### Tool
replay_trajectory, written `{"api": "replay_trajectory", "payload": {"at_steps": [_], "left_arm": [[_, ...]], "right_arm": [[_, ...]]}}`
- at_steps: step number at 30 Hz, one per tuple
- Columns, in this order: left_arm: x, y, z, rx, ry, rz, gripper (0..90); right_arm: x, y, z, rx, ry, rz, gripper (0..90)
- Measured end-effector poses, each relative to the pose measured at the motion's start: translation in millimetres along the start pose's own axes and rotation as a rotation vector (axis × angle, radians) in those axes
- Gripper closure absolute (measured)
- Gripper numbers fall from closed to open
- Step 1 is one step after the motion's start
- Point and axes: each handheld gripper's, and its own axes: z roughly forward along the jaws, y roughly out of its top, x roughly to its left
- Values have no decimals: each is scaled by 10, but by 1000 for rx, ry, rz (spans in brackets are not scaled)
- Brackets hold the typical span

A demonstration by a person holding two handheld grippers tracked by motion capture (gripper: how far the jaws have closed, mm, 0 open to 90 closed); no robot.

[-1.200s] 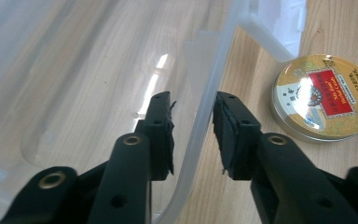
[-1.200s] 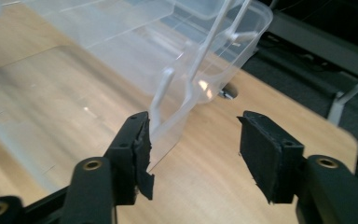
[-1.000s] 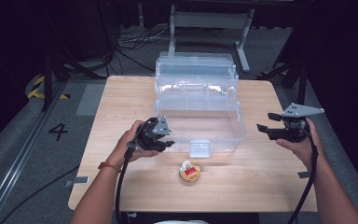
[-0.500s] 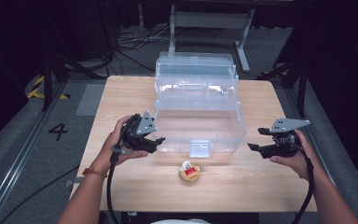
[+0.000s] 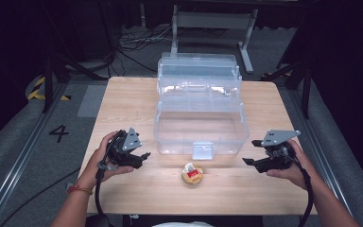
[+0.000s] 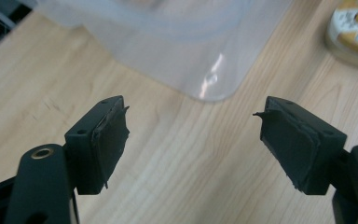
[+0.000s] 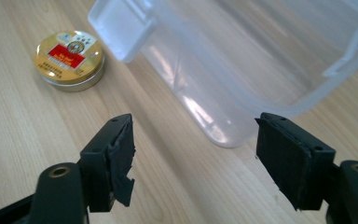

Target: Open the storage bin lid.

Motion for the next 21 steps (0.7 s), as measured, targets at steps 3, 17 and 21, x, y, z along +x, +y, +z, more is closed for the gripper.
{"api": "replay_trajectory", "payload": {"at_steps": [3,17,21], "left_arm": [[-13,-149,80,23,-27,-34,236],[64,-618,361,45,-117,-218,221],[67,-650,360,32,-126,-233,211]], "right_arm": [[71,8,74,15,23,-17,285],[503,235,681,131,169,-108,269],[646,333,830,157,200,-144,264]]}}
